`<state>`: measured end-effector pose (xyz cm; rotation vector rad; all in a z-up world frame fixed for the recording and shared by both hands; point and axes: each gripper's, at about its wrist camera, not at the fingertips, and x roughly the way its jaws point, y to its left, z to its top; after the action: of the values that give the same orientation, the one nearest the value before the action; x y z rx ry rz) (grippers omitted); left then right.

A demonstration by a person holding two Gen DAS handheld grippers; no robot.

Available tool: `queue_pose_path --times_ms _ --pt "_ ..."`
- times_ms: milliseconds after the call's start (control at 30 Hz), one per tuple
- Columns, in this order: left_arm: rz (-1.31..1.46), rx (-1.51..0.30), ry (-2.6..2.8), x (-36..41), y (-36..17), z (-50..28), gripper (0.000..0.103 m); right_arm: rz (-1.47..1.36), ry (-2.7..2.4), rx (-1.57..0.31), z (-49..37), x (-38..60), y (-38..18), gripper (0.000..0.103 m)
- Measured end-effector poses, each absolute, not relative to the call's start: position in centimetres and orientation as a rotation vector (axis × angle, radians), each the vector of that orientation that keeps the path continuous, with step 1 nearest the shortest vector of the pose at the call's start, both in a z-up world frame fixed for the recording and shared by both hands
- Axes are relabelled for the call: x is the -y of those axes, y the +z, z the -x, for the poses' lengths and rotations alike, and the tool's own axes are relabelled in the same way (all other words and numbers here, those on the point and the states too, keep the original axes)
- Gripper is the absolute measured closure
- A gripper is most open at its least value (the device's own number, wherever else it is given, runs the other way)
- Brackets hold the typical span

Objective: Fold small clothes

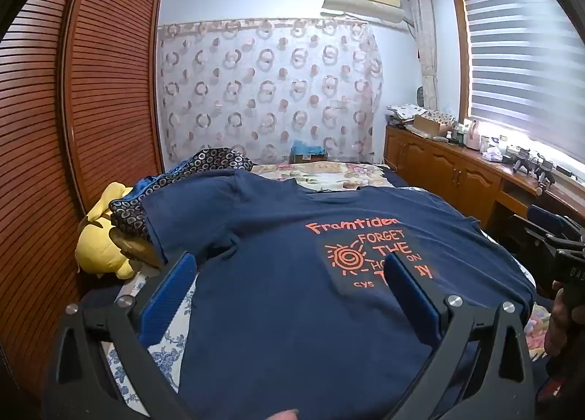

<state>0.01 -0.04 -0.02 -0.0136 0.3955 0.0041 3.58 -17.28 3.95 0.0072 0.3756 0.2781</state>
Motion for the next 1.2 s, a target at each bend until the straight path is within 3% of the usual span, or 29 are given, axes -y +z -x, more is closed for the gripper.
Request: queue_pose_path --times_ms 1200 --pt "0.029 -0.399 0.006 -0.1 -0.01 0.02 0.0 -0.014 0.282 -0.38 -3.4 17.27 4.0 0.002"
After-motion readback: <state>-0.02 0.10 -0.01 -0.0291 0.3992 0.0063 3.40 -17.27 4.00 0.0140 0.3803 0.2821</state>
